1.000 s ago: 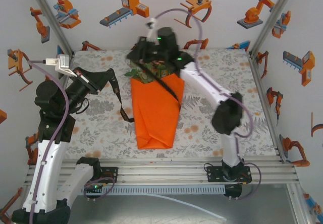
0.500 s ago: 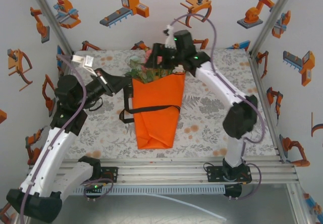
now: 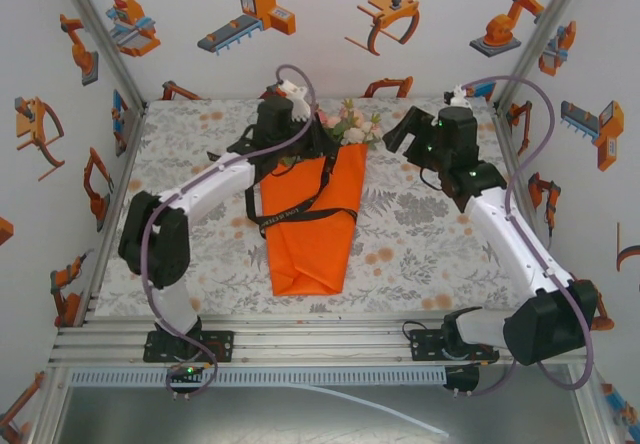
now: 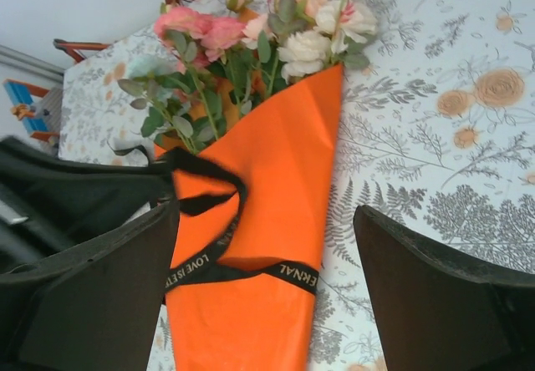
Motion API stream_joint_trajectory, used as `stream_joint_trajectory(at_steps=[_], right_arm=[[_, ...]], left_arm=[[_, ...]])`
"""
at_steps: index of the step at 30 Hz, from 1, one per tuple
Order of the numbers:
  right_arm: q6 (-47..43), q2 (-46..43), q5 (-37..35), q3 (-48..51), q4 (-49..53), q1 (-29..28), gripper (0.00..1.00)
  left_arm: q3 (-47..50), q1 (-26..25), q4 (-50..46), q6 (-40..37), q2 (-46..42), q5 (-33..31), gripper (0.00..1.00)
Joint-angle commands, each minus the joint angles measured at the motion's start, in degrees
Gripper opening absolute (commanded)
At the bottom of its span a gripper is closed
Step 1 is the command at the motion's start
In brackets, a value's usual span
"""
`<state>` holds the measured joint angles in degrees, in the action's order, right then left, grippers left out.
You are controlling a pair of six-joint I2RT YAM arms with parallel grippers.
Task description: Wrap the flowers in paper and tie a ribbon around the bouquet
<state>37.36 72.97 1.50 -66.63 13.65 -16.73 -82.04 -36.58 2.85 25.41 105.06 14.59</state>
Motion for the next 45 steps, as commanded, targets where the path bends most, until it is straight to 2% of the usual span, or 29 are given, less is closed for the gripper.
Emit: stream_joint_trajectory(at_steps=[1,2,3,5,7,10,12,19,24,27,33,34,37,40,45], right_arm=[[-1.91,-0.22,1.39,1.86,0.74,0.13,0.76],[-2.26,0.58,3.36,2.11,0.58,0.18,0.76],[-2.56,1.50,5.45,2.48,0.06,0.12,0.75],[-2.60,4.36,11.04,3.19,-1.68,-0.01,0.72],[-2.71,7.26,13.66,3.14,-2.99,-1.03,0.69],[-4.27,11.25,11.96,2.62,-4.09,-3.66,0.68],[-3.72,14.07,10.63,1.97,-4.53,-4.34,0.68],[0.23,25.10,2.91,-2.60,-4.45,-7.17,0.63],[0.85,30.23,3.33,-5.55,-5.49,-9.11,0.55],[2.77,32.01,3.41,-6.33,-6.28,-9.20,0.46],[4.21,31.97,4.08,-6.94,-7.25,-9.24,0.04],[3.98,31.04,4.17,-6.70,-7.26,-9.20,0.00],[3.86,27.29,4.26,-5.48,-7.37,-9.23,0.00],[3.94,24.74,4.31,-4.59,-6.94,-9.20,0.00],[3.86,23.45,3.39,-4.08,-6.71,-9.20,0.00]], left_arm=[[0.79,-1.74,-4.14,-6.61,-1.25,-6.49,0.41],[1.64,-1.74,-4.38,-7.15,-2.18,-6.58,0.52],[2.43,-1.74,-4.44,-7.81,-3.35,-6.62,0.54],[4.64,-1.71,-4.50,-9.28,-7.03,-6.53,0.55],[6.47,-1.65,-5.92,-9.71,-10.40,-8.12,0.55],[9.56,-1.50,-9.58,-10.27,-15.64,-11.44,0.55],[12.38,-1.55,-11.21,-12.73,-19.09,-11.43,0.54],[23.08,-1.59,-9.46,-26.08,-26.46,-3.50,0.51],[22.70,-1.58,-10.67,-30.40,-24.64,2.15,0.51],[22.31,-1.58,-9.50,-30.94,-22.30,5.67,0.51],[22.19,-1.60,-6.60,-33.57,-16.89,9.98,0.54],[22.03,-1.61,-6.53,-34.30,-16.05,10.87,0.56],[22.14,-1.65,-3.96,-35.68,-13.63,13.87,0.62],[20.06,-1.60,-3.98,-37.02,-9.62,13.87,0.65],[16.57,-1.72,-4.59,-37.98,-3.15,15.21,0.66]])
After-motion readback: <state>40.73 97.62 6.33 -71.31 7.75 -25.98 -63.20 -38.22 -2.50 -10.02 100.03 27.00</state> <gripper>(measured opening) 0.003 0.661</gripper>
